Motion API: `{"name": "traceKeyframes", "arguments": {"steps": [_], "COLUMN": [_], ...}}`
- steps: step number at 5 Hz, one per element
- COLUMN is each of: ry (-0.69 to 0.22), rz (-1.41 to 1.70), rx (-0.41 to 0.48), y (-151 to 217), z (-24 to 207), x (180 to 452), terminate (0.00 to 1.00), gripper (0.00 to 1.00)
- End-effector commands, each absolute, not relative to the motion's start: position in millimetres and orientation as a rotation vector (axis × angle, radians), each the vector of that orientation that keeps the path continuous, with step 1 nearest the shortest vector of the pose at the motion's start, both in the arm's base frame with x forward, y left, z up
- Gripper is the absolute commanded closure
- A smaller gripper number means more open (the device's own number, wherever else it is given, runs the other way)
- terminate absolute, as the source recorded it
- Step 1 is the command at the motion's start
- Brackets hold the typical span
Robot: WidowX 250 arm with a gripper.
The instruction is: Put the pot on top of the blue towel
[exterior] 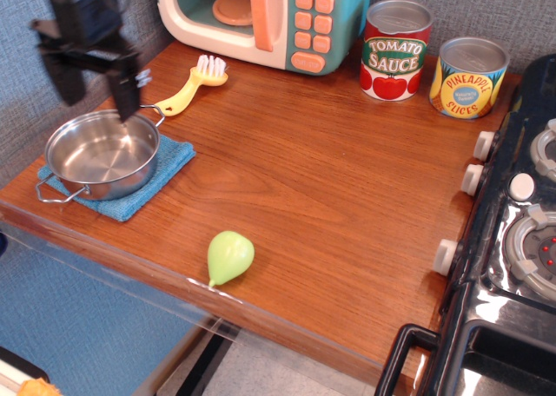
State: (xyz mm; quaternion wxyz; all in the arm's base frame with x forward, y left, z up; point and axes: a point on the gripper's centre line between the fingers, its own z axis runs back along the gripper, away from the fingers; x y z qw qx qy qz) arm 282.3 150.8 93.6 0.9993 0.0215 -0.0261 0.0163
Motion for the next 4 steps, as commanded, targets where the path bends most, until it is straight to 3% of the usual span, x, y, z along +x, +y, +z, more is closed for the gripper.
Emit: {"name": "traceKeyframes", "arguments": {"steps": [1,3,4], "ry": [-0.039,-0.019,-0.019], "rz": [-0.036,-0.055,-0.055], "rx": [-0.017,0.001,0.001], "y": [109.3,104.9,104.9], "z": [107.0,98.7,98.7], "x": [297.4,301.7,301.7], "terminate": [0.00,0.00,1.00], "gripper": [0.00,0.00,0.00]}}
